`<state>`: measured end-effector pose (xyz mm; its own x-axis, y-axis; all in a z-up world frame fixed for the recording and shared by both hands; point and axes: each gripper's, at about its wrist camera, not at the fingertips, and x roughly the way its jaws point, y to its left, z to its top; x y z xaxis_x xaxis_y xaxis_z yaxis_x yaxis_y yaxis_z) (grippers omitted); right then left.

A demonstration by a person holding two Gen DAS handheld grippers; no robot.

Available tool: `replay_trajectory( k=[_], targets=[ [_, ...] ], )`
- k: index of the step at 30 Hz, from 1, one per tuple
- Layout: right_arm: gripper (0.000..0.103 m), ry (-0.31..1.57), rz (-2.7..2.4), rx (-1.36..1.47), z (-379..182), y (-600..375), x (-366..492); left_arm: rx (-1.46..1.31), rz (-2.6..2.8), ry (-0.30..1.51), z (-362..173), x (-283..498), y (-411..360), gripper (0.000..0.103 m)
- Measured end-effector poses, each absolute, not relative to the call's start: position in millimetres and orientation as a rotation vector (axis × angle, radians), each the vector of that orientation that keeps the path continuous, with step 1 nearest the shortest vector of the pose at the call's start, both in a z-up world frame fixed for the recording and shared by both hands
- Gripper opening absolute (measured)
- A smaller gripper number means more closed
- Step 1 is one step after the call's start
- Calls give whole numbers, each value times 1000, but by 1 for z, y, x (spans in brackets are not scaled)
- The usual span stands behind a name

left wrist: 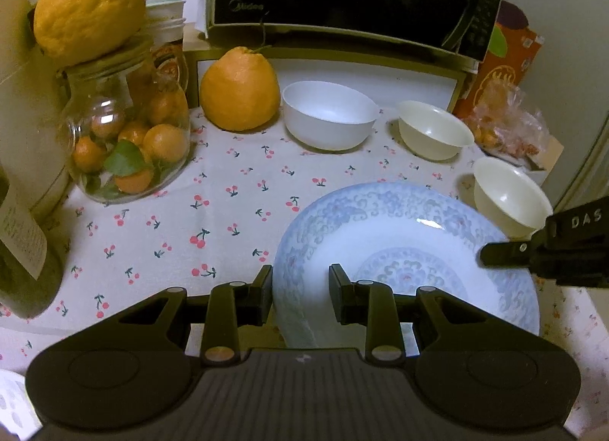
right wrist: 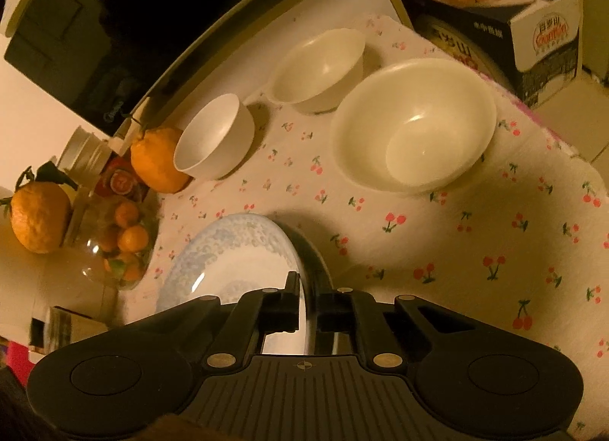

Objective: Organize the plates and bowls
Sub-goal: 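Carry the large blue-patterned plate with both tools and lower it onto the other blue plate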

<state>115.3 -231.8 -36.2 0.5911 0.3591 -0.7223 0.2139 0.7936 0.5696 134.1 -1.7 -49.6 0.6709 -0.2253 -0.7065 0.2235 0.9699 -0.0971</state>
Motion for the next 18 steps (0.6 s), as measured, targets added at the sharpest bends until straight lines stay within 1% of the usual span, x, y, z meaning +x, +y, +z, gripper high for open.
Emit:
replay_trajectory(
  k=[8,18],
  targets=[
    [8,914,98,576,-29,-226,114,41,-244,792,-55,132,-6,27],
    [8,901,100,494,-23,-220,112,97,-234,800,-58,129,-9,22]
  ],
)
